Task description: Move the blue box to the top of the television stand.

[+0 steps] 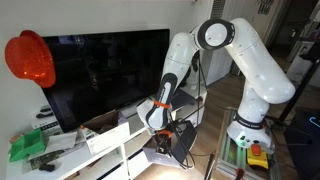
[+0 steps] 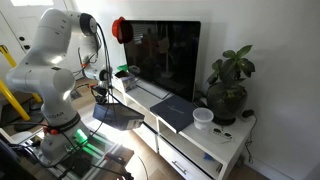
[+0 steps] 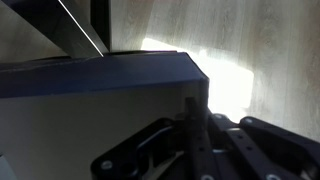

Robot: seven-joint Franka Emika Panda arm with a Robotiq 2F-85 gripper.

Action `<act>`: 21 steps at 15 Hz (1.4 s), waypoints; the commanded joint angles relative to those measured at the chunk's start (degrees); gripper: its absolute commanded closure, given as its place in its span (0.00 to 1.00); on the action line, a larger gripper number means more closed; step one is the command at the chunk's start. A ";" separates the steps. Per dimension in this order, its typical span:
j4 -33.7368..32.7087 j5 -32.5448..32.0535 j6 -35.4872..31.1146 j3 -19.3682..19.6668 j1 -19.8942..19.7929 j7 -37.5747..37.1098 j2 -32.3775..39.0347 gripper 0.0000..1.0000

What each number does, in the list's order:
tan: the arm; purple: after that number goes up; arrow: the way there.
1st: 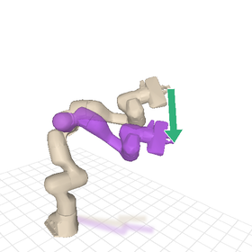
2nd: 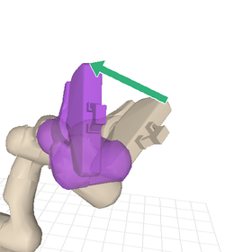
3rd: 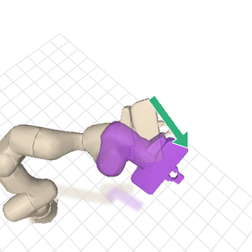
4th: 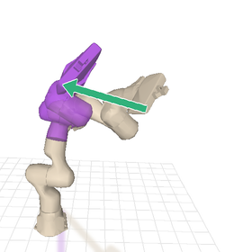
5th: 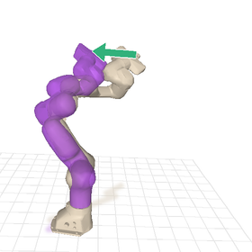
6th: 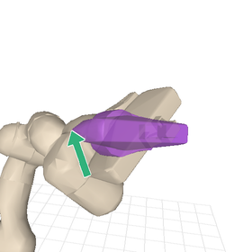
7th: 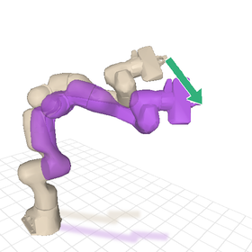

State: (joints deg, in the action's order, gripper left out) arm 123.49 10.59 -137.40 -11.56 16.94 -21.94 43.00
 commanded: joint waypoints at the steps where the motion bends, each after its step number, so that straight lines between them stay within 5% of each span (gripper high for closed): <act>1: 5.44 2.65 4.92 -1.73 0.08 -0.10 -7.89 0.99; 9: 9.57 5.41 20.06 -2.61 0.18 -0.82 -21.01 0.99; 17: 12.19 2.67 21.92 -1.33 0.18 -4.00 -33.58 0.99; 21: 12.07 -5.86 18.01 0.49 -0.12 -8.97 -36.14 0.99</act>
State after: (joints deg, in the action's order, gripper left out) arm 133.69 9.72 -116.95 -12.34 16.87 -27.06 10.36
